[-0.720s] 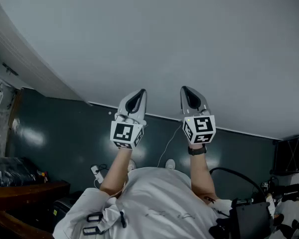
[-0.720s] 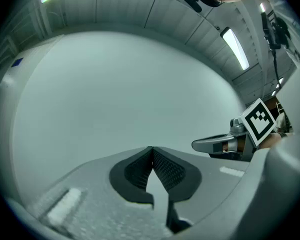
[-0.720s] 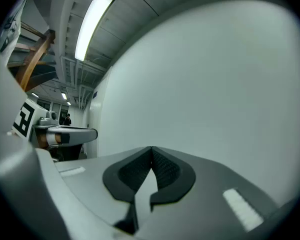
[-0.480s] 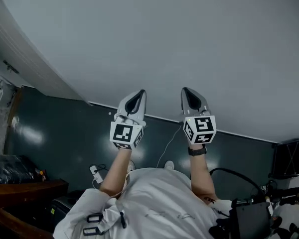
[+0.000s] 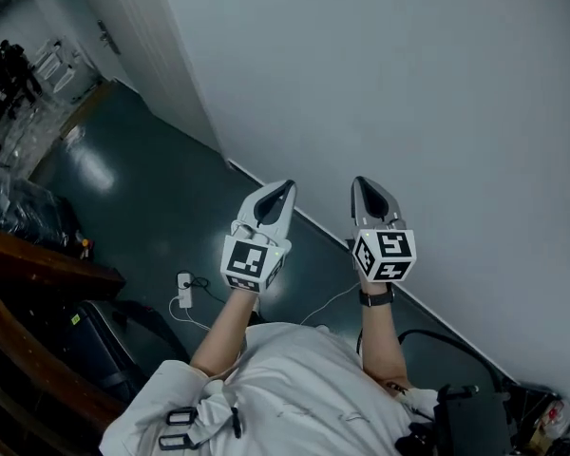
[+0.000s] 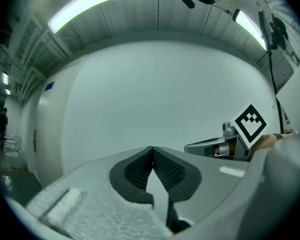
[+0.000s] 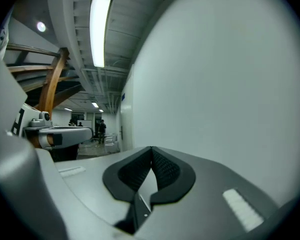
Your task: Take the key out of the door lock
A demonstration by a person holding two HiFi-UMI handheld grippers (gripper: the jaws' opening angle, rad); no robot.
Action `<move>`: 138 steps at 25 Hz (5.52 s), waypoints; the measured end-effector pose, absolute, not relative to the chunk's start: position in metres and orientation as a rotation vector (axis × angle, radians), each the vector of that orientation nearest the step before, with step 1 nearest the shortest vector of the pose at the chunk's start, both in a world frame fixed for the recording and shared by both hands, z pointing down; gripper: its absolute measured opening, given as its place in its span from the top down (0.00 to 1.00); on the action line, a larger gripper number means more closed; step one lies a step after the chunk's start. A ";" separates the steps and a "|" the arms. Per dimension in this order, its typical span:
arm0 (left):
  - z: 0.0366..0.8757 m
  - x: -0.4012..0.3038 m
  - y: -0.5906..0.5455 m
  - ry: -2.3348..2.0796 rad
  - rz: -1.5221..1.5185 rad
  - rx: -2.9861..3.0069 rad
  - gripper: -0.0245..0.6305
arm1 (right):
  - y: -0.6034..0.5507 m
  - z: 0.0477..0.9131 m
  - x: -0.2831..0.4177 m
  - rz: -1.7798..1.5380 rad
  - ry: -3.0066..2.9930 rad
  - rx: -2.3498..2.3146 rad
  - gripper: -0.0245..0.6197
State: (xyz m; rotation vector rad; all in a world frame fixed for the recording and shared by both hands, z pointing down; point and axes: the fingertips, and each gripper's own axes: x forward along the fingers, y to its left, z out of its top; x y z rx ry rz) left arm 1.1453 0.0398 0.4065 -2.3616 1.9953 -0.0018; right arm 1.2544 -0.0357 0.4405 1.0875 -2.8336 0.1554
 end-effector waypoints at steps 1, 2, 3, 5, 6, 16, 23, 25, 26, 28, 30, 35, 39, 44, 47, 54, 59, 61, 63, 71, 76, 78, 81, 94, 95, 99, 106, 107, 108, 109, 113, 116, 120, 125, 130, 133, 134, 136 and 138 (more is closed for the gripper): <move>0.406 1.126 0.049 2.058 -0.009 -2.306 0.96 | -0.032 0.441 1.229 0.155 -2.863 1.003 0.96; 0.405 1.106 0.058 2.116 -0.014 -2.250 0.96 | -0.027 0.442 1.203 0.154 -2.887 0.920 0.96; 0.405 1.087 0.068 2.171 -0.018 -2.195 0.96 | -0.021 0.444 1.179 0.153 -2.906 0.841 0.96; 0.405 1.050 0.091 2.278 -0.028 -2.081 0.96 | -0.006 0.447 1.131 0.152 -2.937 0.685 0.96; 0.406 1.031 0.104 2.333 -0.032 -2.020 0.96 | 0.003 0.449 1.107 0.152 -2.950 0.606 0.96; 0.404 0.861 0.256 2.767 -0.033 -1.410 0.96 | 0.122 0.441 0.889 0.103 -3.000 -0.080 0.96; 0.400 0.761 0.316 2.832 -0.023 -1.238 0.96 | 0.204 0.436 0.773 0.079 -2.988 -0.313 0.97; 0.401 0.736 0.322 2.829 -0.041 -1.220 0.96 | 0.216 0.436 0.744 0.091 -2.988 -0.334 0.97; 0.401 0.724 0.325 2.829 -0.047 -1.212 0.96 | 0.220 0.437 0.731 0.100 -2.987 -0.340 0.97; 0.406 0.702 0.332 2.850 -0.023 -1.207 0.96 | 0.233 0.444 0.709 0.115 -2.970 -0.365 0.97; 0.418 0.687 0.339 2.888 0.035 -1.206 0.96 | 0.243 0.452 0.695 0.105 -2.932 -0.405 0.97; 0.421 0.654 0.327 2.899 0.086 -1.189 0.96 | 0.227 0.448 0.657 0.130 -2.958 -0.438 0.97; 0.436 0.604 0.313 2.940 0.099 -1.146 0.96 | 0.213 0.454 0.608 0.138 -2.980 -0.505 0.97; 0.433 0.527 0.266 2.938 0.074 -1.112 0.96 | 0.181 0.447 0.528 0.100 -2.976 -0.610 0.97; 0.415 0.482 0.232 2.911 0.051 -1.096 0.96 | 0.153 0.427 0.483 0.098 -2.998 -0.660 0.97; 0.411 0.414 0.181 2.928 0.031 -1.087 0.96 | 0.095 0.429 0.411 0.161 -2.968 -0.672 0.97; 0.425 0.369 0.173 2.978 0.019 -1.071 0.96 | 0.090 0.441 0.361 0.197 -2.921 -0.714 0.97; 0.429 0.348 0.175 2.987 0.012 -1.070 0.96 | 0.098 0.449 0.338 0.175 -2.894 -0.739 0.97; 0.433 0.319 0.181 2.988 0.009 -1.064 0.96 | 0.109 0.455 0.310 0.151 -2.876 -0.779 0.97; 0.432 0.156 0.220 2.940 0.067 -1.043 0.96 | 0.155 0.453 0.160 0.037 -2.912 -0.804 0.96; 0.405 0.060 0.260 2.905 0.058 -1.015 0.96 | 0.182 0.425 0.070 0.028 -2.971 -0.778 0.97; 0.406 0.029 0.273 2.905 0.068 -1.010 0.96 | 0.188 0.424 0.043 0.030 -3.007 -0.753 0.97; 0.425 -0.012 0.279 2.949 0.110 -1.049 0.96 | 0.193 0.440 0.008 0.050 -2.983 -0.707 0.97; 0.437 -0.221 0.155 2.875 0.093 -1.283 0.96 | 0.088 0.463 -0.209 0.124 -2.949 -0.540 0.97; 0.432 -0.242 0.142 2.859 0.089 -1.294 0.96 | 0.075 0.454 -0.232 0.110 -2.965 -0.537 0.97; 0.409 -0.310 0.098 2.817 0.041 -1.317 0.96 | 0.025 0.427 -0.305 0.095 -3.016 -0.502 0.97; 0.431 -0.399 0.082 2.895 0.030 -1.287 0.96 | 0.000 0.440 -0.395 0.224 -3.061 -0.603 0.96; 0.436 -0.413 0.082 2.908 0.034 -1.281 0.96 | 0.004 0.442 -0.408 0.212 -3.063 -0.626 0.96; 0.439 -0.428 0.082 2.914 0.040 -1.276 0.96 | 0.008 0.444 -0.422 0.193 -3.060 -0.640 0.96; 0.440 -0.445 0.080 2.911 0.044 -1.276 0.96 | 0.010 0.446 -0.437 0.176 -3.055 -0.648 0.97; 0.445 -0.512 0.065 2.875 0.107 -1.379 0.96 | 0.007 0.457 -0.500 0.152 -3.045 -0.589 0.97; 0.433 -0.566 0.037 2.786 0.210 -1.562 0.96 | -0.013 0.456 -0.551 0.133 -3.067 -0.451 0.96; 0.406 -0.632 0.010 2.628 0.168 -1.690 0.96 | -0.036 0.431 -0.603 0.078 -3.134 -0.265 0.96; 0.403 -0.673 -0.028 2.491 0.093 -1.862 0.96 | -0.075 0.405 -0.609 -0.004 -3.197 0.101 0.96; 0.417 -0.657 -0.108 2.302 0.179 -2.178 0.96 | -0.139 0.415 -0.579 -0.033 -3.106 0.454 0.97; 0.416 -0.628 -0.168 2.161 0.194 -2.316 0.96 | -0.187 0.415 -0.548 -0.031 -3.074 0.637 0.97; 0.415 -0.616 -0.188 2.116 0.197 -2.355 0.96 | -0.203 0.413 -0.535 -0.025 -3.069 0.704 0.97; 0.409 -0.587 -0.230 2.010 0.201 -2.435 0.96 | -0.239 0.409 -0.505 -0.002 -3.059 0.854 0.97; 0.400 -0.553 -0.266 1.883 0.190 -2.506 0.96 | -0.276 0.406 -0.475 0.016 -3.040 1.000 0.97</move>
